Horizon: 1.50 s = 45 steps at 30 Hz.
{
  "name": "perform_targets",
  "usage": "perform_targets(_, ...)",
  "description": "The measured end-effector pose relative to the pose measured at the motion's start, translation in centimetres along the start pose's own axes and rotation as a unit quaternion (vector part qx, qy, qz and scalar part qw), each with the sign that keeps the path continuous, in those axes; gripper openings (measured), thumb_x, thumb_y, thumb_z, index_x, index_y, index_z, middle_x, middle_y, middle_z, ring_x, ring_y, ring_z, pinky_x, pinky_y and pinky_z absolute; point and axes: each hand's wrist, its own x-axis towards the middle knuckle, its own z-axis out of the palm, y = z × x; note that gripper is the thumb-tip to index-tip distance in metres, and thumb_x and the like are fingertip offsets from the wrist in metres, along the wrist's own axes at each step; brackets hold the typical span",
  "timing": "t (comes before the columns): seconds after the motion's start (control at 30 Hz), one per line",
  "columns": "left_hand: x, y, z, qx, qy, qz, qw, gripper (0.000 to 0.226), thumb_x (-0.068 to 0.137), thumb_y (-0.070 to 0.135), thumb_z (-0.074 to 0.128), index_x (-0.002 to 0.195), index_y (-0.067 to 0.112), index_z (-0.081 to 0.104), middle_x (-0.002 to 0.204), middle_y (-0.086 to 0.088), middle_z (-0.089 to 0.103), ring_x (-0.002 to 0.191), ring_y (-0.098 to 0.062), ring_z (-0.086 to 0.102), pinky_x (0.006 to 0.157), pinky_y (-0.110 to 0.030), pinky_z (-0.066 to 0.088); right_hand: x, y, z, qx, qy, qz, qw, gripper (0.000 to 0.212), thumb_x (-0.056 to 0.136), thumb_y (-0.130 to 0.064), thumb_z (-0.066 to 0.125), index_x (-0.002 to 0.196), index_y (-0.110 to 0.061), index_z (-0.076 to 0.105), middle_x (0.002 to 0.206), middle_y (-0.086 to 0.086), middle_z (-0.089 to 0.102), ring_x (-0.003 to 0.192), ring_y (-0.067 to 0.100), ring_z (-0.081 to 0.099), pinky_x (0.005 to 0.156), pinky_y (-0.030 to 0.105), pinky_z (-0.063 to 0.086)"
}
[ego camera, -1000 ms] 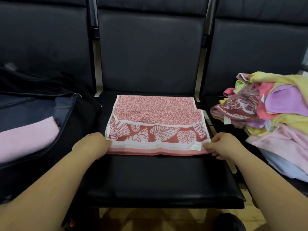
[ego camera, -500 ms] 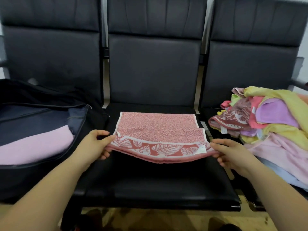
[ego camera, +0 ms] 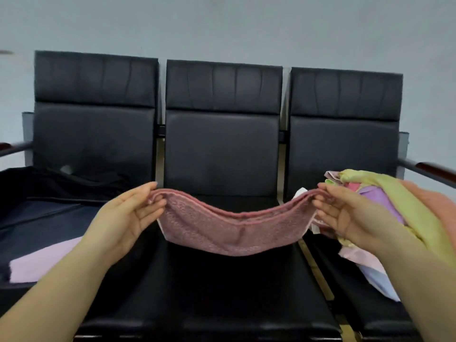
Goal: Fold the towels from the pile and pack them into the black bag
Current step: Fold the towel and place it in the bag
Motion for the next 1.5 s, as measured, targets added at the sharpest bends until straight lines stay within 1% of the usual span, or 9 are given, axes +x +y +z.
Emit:
perform_targets(0.1, -1.3, 5.4, 2.0, -0.080, -0.005, 0.056, 0.995, 0.045, 0.094, 0.022, 0.046, 0.061, 0.025, 0.077, 0.063, 0.007, 0.070, 0.063, -0.001, 0.069, 0.059, -0.012, 0.054, -2.5, -4.6, 1.7, 0.053, -0.019, -0.074, 0.996, 0.010, 0.058, -0.028, 0.071, 0.063, -0.021, 0.076, 0.064, -0.004, 0.069, 0.058, 0.004, 0.068, 0.048, 0.016, 0.053)
perform_targets(0.23, -2.5, 10.4, 3.9, -0.118, -0.021, 0.114, 0.986, 0.035, 0.085, 0.029, 0.054, 0.058, 0.027, 0.076, 0.064, 0.012, 0.070, 0.065, 0.003, 0.068, 0.061, -0.011, 0.053, -4.2, -8.3, 2.7, 0.100, -0.028, -0.162, 0.981, 0.028, 0.079, -0.027, 0.056, 0.059, -0.024, 0.076, 0.063, -0.008, 0.068, 0.060, 0.000, 0.067, 0.056, 0.015, 0.055)
perform_targets(0.37, -1.3, 8.4, 4.0, -0.066, 0.012, 0.011, 0.998, 0.039, 0.094, 0.018, 0.054, 0.062, 0.019, 0.075, 0.066, 0.003, 0.071, 0.063, -0.006, 0.070, 0.057, -0.018, 0.056, -2.3, -5.8, 2.1, 0.068, 0.002, -0.069, 0.995, 0.022, 0.049, -0.024, 0.084, 0.068, -0.018, 0.076, 0.069, 0.000, 0.071, 0.066, 0.010, 0.071, 0.055, 0.028, 0.058)
perform_targets(0.43, -0.7, 6.4, 3.3, -0.050, 0.024, -0.033, 0.998, 0.024, 0.094, 0.016, 0.054, 0.078, 0.014, 0.072, 0.066, 0.000, 0.072, 0.063, -0.008, 0.071, 0.054, -0.019, 0.056, -1.0, -3.6, 1.2, 0.045, 0.033, -0.027, 0.998, 0.006, 0.076, -0.019, 0.073, 0.072, -0.017, 0.075, 0.070, 0.002, 0.072, 0.067, 0.012, 0.072, 0.055, 0.031, 0.060)
perform_targets(0.5, 0.1, 3.8, 2.2, -0.022, 0.034, -0.067, 0.997, 0.014, 0.094, 0.015, 0.054, 0.088, 0.012, 0.066, 0.069, -0.002, 0.073, 0.065, -0.010, 0.072, 0.059, -0.022, 0.058, 0.3, -1.2, -0.2, 0.041, 0.050, 0.009, 0.998, 0.037, 0.094, -0.016, 0.053, 0.065, -0.019, 0.076, 0.068, 0.000, 0.072, 0.066, 0.012, 0.072, 0.052, 0.030, 0.059)
perform_targets(0.7, 2.4, -3.7, -0.6, 0.017, 0.070, -0.183, 0.981, 0.018, 0.099, 0.016, 0.045, 0.094, 0.021, 0.062, 0.090, 0.000, 0.063, 0.087, -0.013, 0.061, 0.098, -0.042, 0.040, 3.0, 4.9, -2.3, -0.030, 0.066, 0.062, 0.995, 0.015, 0.083, -0.027, 0.063, 0.098, -0.024, 0.062, 0.070, -0.009, 0.073, 0.067, 0.004, 0.071, 0.067, 0.033, 0.057)
perform_targets(1.0, 6.8, -8.2, -0.6, -0.010, 0.082, -0.140, 0.987, 0.019, 0.097, 0.016, 0.042, 0.098, 0.023, 0.060, 0.057, 0.008, 0.065, 0.089, -0.017, 0.063, 0.093, -0.046, 0.041, 7.8, 8.4, -3.2, -0.011, 0.101, 0.028, 0.994, 0.027, 0.095, -0.011, 0.041, 0.117, -0.020, 0.055, 0.089, 0.003, 0.066, 0.079, 0.016, 0.066, 0.083, 0.036, 0.045)
perform_targets(1.2, 9.8, -8.9, -0.5, -0.042, 0.063, -0.098, 0.992, 0.024, 0.094, 0.008, 0.033, 0.102, 0.018, 0.053, 0.065, 0.002, 0.044, 0.075, -0.014, 0.054, 0.092, -0.043, 0.043, 11.2, 8.7, -3.4, 0.094, 0.084, 0.004, 0.992, 0.031, 0.092, 0.000, 0.032, 0.109, -0.014, 0.054, 0.065, -0.001, 0.060, 0.067, 0.012, 0.056, 0.097, 0.034, 0.041)
perform_targets(1.5, 9.3, -7.3, -2.4, 0.178, 0.013, -0.119, 0.977, 0.034, 0.088, 0.004, 0.038, 0.080, 0.020, 0.066, 0.066, 0.006, 0.065, 0.071, -0.009, 0.060, 0.092, -0.036, 0.037, 11.0, 8.6, -3.4, 0.019, 0.083, 0.011, 0.996, 0.031, 0.091, 0.001, 0.032, 0.104, -0.010, 0.058, 0.066, 0.000, 0.063, 0.071, 0.012, 0.058, 0.107, 0.039, 0.041)
